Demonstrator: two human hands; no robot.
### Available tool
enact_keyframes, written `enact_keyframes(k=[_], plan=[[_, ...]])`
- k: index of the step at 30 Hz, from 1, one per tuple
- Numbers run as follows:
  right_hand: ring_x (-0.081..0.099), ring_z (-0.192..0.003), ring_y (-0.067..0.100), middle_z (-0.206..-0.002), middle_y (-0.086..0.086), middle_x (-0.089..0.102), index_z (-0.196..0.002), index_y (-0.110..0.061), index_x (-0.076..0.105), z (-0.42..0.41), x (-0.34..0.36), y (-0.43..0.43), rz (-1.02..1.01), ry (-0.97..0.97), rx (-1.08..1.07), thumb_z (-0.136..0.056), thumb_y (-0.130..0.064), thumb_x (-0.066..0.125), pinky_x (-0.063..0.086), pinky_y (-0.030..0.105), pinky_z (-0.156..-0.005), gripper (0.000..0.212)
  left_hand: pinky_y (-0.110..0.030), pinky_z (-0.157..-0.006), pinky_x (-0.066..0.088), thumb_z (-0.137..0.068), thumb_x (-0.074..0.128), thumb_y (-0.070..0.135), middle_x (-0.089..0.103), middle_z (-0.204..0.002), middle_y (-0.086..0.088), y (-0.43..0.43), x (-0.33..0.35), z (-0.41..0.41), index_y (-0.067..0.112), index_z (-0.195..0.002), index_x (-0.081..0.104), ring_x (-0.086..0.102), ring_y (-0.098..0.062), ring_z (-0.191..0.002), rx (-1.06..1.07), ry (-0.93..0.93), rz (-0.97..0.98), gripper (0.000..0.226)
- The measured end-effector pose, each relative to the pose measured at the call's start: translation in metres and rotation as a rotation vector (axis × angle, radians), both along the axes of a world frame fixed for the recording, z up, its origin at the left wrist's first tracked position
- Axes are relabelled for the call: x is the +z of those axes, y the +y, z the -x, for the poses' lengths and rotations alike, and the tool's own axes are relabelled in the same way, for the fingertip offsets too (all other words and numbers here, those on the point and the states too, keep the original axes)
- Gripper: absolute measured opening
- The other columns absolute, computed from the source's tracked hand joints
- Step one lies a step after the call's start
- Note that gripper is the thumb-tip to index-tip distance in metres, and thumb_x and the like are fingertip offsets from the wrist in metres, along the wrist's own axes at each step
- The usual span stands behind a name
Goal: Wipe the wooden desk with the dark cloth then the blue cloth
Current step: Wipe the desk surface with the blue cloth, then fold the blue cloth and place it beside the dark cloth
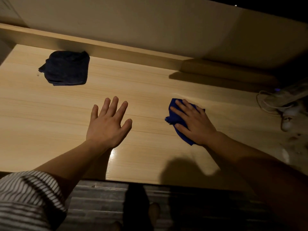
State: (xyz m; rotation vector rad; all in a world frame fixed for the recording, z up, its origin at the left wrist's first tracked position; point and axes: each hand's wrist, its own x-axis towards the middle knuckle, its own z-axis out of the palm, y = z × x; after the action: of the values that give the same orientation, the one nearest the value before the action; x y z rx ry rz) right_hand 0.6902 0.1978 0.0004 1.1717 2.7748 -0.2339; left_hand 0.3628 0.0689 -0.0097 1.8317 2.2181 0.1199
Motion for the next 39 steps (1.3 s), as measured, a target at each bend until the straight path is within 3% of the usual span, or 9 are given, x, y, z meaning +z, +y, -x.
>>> enact_keyframes(k=[17, 19, 21, 24, 26, 29, 32, 36, 39], plan=[[-0.008, -0.158, 0.007, -0.172, -0.010, 0.006, -0.164, -0.033, 0.016, -0.018, 0.000, -0.174, 0.117, 0.050, -0.035, -0.105, -0.054, 0.029, 0.004, 0.037, -0.126, 0.064, -0.060, -0.129, -0.008, -0.099, 0.007, 0.077, -0.011, -0.178, -0.005, 0.000, 0.004, 0.014, 0.037, -0.170, 0.000, -0.015, -0.027, -0.163, -0.107, -0.052, 0.037, 0.081], [-0.005, -0.157, 0.003, -0.171, -0.013, 0.010, -0.164, -0.032, 0.022, -0.015, 0.006, -0.184, 0.214, 0.105, -0.057, -0.103, -0.052, 0.030, 0.011, 0.038, -0.125, 0.064, -0.057, -0.131, -0.003, -0.101, 0.020, 0.072, -0.002, -0.179, -0.006, -0.016, 0.013, 0.005, 0.028, -0.170, 0.010, -0.006, -0.026, -0.164, -0.115, -0.190, -0.040, 0.083], [-0.002, -0.155, -0.004, -0.170, -0.016, 0.014, -0.162, -0.030, 0.029, -0.009, 0.020, -0.185, 0.306, 0.147, -0.054, -0.103, -0.050, 0.032, 0.019, 0.040, -0.123, 0.062, -0.054, -0.131, 0.017, -0.103, 0.038, 0.064, 0.022, -0.176, -0.008, -0.049, 0.023, -0.020, 0.018, -0.166, 0.030, 0.018, -0.027, -0.162, -0.077, -0.457, -0.066, 0.079], [-0.003, -0.153, -0.006, -0.169, -0.017, 0.014, -0.162, -0.028, 0.030, 0.016, 0.052, -0.178, 0.301, 0.160, 0.055, -0.105, -0.045, 0.041, 0.019, 0.036, -0.121, 0.060, -0.041, -0.114, 0.046, -0.097, 0.062, 0.057, 0.065, -0.144, -0.010, -0.097, 0.041, -0.068, 0.016, -0.137, 0.065, 0.057, -0.032, -0.139, 0.261, -1.254, 0.053, 0.058], [-0.005, -0.155, -0.001, -0.170, -0.015, 0.009, -0.163, -0.028, 0.025, 0.044, 0.075, -0.175, 0.253, 0.145, 0.155, -0.106, -0.045, 0.041, 0.012, 0.032, -0.120, 0.063, -0.038, -0.104, 0.052, -0.092, 0.065, 0.057, 0.071, -0.136, -0.015, -0.111, 0.062, -0.087, 0.010, -0.134, 0.069, 0.066, -0.033, -0.129, 0.512, -1.790, 0.186, 0.063], [-0.003, -0.158, 0.008, -0.172, -0.009, 0.008, -0.165, -0.026, 0.020, 0.083, 0.104, -0.169, 0.111, 0.117, 0.292, -0.102, -0.051, 0.036, 0.008, 0.035, -0.123, 0.070, -0.048, -0.110, 0.047, -0.096, 0.057, 0.051, 0.068, -0.140, -0.018, -0.122, 0.094, -0.086, 0.010, -0.131, 0.076, 0.071, -0.030, -0.120, 0.733, -2.202, 0.235, 0.057], [-0.001, -0.159, 0.011, -0.173, -0.005, 0.015, -0.165, -0.023, 0.013, 0.114, 0.130, -0.158, 0.086, 0.118, 0.357, -0.097, -0.057, 0.045, 0.010, 0.043, -0.127, 0.083, -0.053, -0.125, 0.034, -0.097, 0.064, 0.033, 0.065, -0.144, -0.021, -0.124, 0.121, -0.069, 0.008, -0.134, 0.073, 0.065, -0.035, -0.128, 0.780, -2.288, 0.133, 0.046], [-0.005, -0.158, 0.008, -0.174, -0.008, 0.009, -0.165, -0.028, 0.003, 0.140, 0.167, -0.140, 0.155, 0.254, 0.362, -0.096, -0.064, 0.043, 0.000, 0.042, -0.124, 0.087, -0.052, -0.109, 0.051, -0.073, 0.095, 0.018, 0.065, -0.142, -0.025, -0.122, 0.151, -0.038, 0.000, -0.144, 0.062, 0.069, -0.040, -0.120, 0.839, -2.252, 0.074, 0.080], [0.020, -0.155, 0.010, -0.169, -0.007, 0.026, -0.161, -0.027, 0.027, 0.156, 0.178, -0.130, 0.205, 0.465, 0.020, -0.096, -0.065, 0.029, 0.016, 0.040, -0.120, 0.075, -0.052, -0.096, 0.062, -0.094, 0.072, 0.014, 0.065, -0.140, -0.028, -0.116, 0.176, -0.011, -0.004, -0.144, 0.061, 0.072, -0.041, -0.114, 0.858, -2.280, 0.012, 0.054]])
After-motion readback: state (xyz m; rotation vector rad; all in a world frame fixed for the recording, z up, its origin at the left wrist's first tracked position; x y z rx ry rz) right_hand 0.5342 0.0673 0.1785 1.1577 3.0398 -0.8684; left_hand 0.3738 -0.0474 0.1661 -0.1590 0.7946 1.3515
